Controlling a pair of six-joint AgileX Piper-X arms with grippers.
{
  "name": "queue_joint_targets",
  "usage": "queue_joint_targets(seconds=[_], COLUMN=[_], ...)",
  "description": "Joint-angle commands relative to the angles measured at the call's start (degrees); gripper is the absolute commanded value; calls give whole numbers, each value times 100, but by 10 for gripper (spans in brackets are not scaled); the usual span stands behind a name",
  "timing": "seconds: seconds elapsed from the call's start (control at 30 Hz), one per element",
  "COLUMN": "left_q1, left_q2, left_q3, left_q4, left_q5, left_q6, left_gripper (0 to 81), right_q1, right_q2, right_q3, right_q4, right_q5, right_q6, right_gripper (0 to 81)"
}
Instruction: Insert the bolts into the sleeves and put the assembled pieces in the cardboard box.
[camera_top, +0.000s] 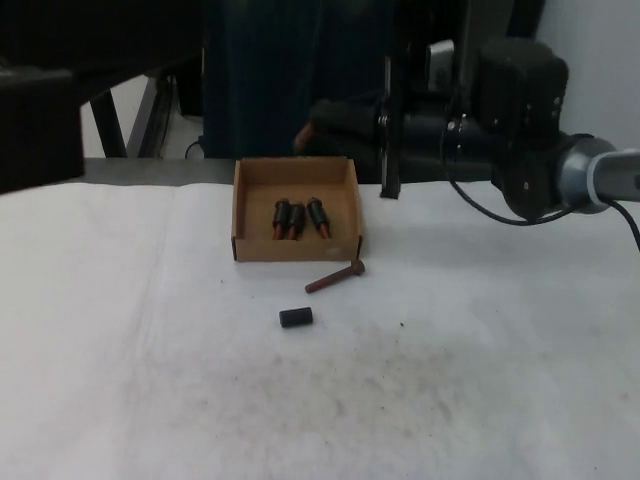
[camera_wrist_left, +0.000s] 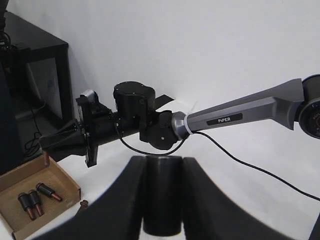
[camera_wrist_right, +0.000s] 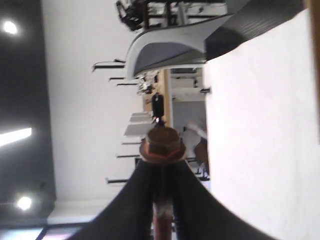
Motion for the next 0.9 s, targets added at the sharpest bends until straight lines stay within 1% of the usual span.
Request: queue_joint_targets(seconds=[0.0,0.1,0.27,0.37,0.47,0.53,0.63,0.73,0.87], left_q1=[-24,-24,-24,-13,-13,-13,-13,-13,-13], left_q2=[15,15,15,-1,-1,-1,-1,-1,-101], left_q3=[2,2,2,-9,-9,-9,-9,-9,-25], left_q4=[-123,-123,-123,-123,-123,-123,-123,-160,-338], left_q5=[-51,-51,-51,-21,62,313,890,1445,2142], left_q6=[44,67,139,92,-157,-343,-477,-513,-516], left_gripper=[9,9,9,9,9,9,9,9,9], right_q1=[4,108,296,352,392,446,558,696,842], right_q2=[-84,-252,-936,-1448,-2037,-2492,-3178,-3940,-5092], right_q3=[-34,-34,-34,-14,116,300,778,1501,2513], right_q4=[-1055,-1783,-2645,-2849,-2847,-2847,-2847,-2847,-2847], right_q5=[-683,-1222,-1159,-1306,-1398,-1397,-1397,-1384,-890], right_q6=[634,792,776,723,649,629,511,372,35], right_gripper=[0,0,0,0,0,0,0,0,0])
